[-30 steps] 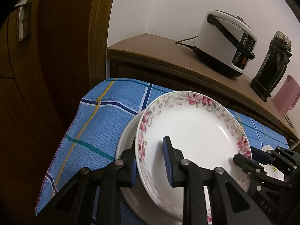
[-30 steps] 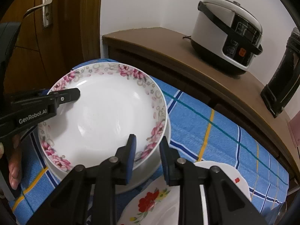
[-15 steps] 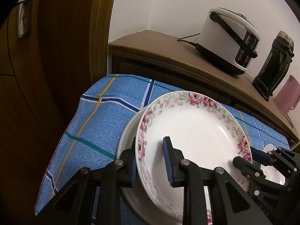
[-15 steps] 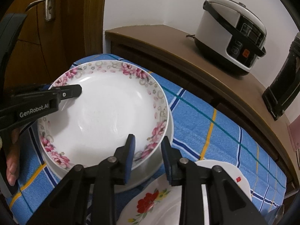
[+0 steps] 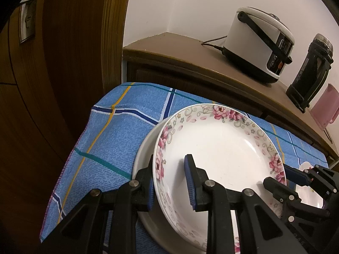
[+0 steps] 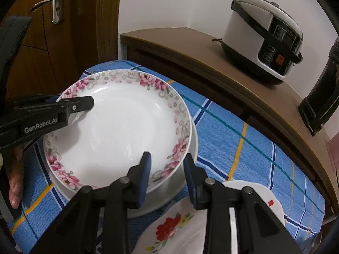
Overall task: Organize plates and bowls
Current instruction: 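Lower the bowl onto the plain white plate and open the left tool, then move the left tool to the red-rose plate rim and close it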
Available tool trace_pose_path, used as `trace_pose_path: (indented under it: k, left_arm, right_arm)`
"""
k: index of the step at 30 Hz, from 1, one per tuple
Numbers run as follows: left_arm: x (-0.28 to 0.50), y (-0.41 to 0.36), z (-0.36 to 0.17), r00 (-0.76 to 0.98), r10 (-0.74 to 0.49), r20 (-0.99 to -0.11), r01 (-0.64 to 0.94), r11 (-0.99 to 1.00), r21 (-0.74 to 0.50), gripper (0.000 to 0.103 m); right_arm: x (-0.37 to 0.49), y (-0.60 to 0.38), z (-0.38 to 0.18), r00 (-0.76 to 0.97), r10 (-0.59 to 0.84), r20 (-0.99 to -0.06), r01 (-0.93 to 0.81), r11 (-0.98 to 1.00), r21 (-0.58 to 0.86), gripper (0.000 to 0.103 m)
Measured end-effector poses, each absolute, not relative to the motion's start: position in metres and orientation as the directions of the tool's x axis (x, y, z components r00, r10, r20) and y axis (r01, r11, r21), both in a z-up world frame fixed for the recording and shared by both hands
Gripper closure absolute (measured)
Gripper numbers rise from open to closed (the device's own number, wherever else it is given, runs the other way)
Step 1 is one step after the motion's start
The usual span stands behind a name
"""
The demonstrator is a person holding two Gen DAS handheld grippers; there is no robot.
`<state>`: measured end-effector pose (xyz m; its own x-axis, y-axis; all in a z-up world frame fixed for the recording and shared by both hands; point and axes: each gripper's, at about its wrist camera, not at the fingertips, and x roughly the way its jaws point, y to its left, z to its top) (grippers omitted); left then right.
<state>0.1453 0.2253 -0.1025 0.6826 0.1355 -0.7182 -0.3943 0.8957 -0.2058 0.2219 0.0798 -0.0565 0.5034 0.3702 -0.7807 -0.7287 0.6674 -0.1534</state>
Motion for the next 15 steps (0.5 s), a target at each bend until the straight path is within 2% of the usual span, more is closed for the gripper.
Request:
trace_pose_path:
  k: [3, 6, 8, 15]
  left_arm:
    - [0.145, 0.224, -0.102, 0.684, 0.139, -0.716, -0.391, 0.899, -0.198, 0.068]
    - [0.141, 0.220, -0.098, 0.705, 0.142, -0.695, -0.372, 0.908, -0.192, 0.051]
    - [0.137, 0.220, -0.095, 0.721, 0.149, -0.677, -0.371, 0.908, -0.194, 0.038]
    - [0.128, 0.229, -0.086, 0.776, 0.146, -0.614, -0.378, 0.887, -0.266, 0.037]
  right_arm:
    - [0.221, 0.080, -0.056, 0.502, 0.373, -0.780, -0.733, 0.663, -0.155, 0.065]
    - [0.216, 0.081, -0.053, 0.525, 0.382, -0.760, -0.734, 0.656, -0.177, 0.043]
    - [0.215, 0.080, -0.050, 0.537, 0.387, -0.749, -0.728, 0.661, -0.182, 0.041]
    - [0.224, 0.060, -0.032, 0.541, 0.478, -0.692, -0.698, 0.714, -0.052, 0.039]
